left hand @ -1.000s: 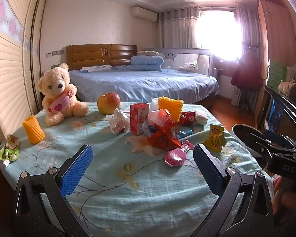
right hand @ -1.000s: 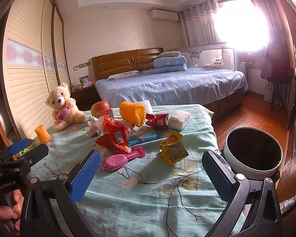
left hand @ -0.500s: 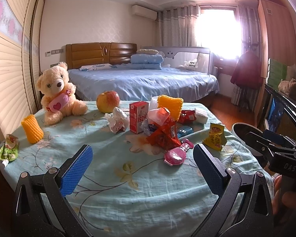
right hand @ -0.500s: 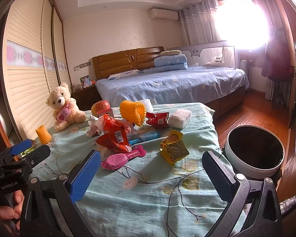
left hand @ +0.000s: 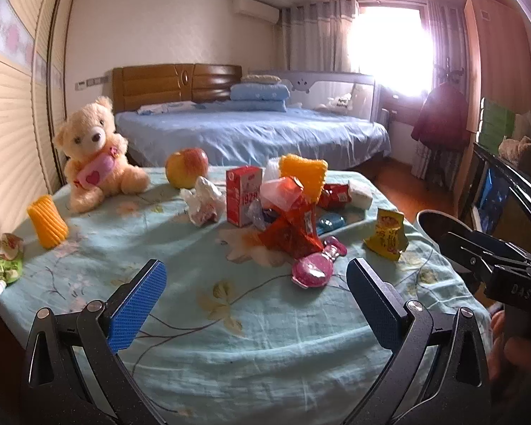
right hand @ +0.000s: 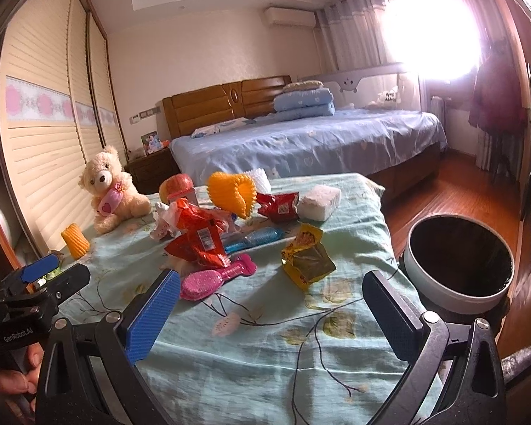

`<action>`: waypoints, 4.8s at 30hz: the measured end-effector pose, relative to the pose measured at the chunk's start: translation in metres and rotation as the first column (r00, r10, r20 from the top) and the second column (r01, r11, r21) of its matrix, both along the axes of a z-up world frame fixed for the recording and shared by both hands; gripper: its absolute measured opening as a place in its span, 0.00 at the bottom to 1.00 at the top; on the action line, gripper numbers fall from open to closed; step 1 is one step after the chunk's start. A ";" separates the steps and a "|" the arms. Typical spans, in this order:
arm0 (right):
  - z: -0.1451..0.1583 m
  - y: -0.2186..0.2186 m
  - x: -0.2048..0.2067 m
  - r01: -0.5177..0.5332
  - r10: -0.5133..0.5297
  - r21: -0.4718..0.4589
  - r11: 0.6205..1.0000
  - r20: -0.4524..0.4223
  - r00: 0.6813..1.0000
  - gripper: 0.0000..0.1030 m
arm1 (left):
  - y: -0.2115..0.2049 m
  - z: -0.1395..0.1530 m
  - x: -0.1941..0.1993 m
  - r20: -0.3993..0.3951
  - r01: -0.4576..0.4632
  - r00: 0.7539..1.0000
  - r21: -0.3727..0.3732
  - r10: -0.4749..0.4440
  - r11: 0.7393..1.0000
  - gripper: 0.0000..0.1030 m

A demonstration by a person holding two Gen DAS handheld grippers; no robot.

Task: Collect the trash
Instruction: 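Grasp the pink bottle with the left gripper while the right gripper grasps the yellow snack bag, then carry both items over the black bin and open both grippers to drop them, then grasp the red-orange wrapper with the left gripper while the right gripper grasps the white sponge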

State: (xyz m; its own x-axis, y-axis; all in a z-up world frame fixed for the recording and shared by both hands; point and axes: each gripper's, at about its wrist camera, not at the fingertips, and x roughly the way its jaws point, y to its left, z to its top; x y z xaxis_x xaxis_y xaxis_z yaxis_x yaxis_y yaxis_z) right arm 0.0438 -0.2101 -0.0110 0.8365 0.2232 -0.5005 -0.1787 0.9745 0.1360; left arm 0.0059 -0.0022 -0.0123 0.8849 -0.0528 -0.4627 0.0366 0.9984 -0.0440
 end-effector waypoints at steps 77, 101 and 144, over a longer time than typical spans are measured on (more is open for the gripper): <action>-0.037 -0.164 0.070 0.210 -0.185 0.041 0.977 -0.330 0.926 0.33 | -0.183 -0.035 0.127 -0.314 0.471 0.831 -0.042 -0.459 0.881 0.47; -0.046 -0.239 0.099 0.312 -0.293 -0.003 0.950 -0.354 0.888 0.33 | -0.276 -0.034 0.162 -0.346 0.557 0.776 -0.015 -0.527 0.830 0.47; -0.041 -0.193 0.093 0.256 -0.209 0.096 0.962 -0.344 0.915 0.82 | -0.176 -0.037 0.143 -0.331 0.378 0.860 -0.101 -0.389 0.920 0.74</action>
State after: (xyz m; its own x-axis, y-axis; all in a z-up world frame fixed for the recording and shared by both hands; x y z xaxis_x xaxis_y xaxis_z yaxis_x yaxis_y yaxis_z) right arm 0.1366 -0.4030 -0.0521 0.6674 0.1278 -0.7337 0.1284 0.9506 0.2825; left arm 0.1489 -0.1781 -0.0491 0.5817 -0.3757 -0.7215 0.3935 0.9062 -0.1546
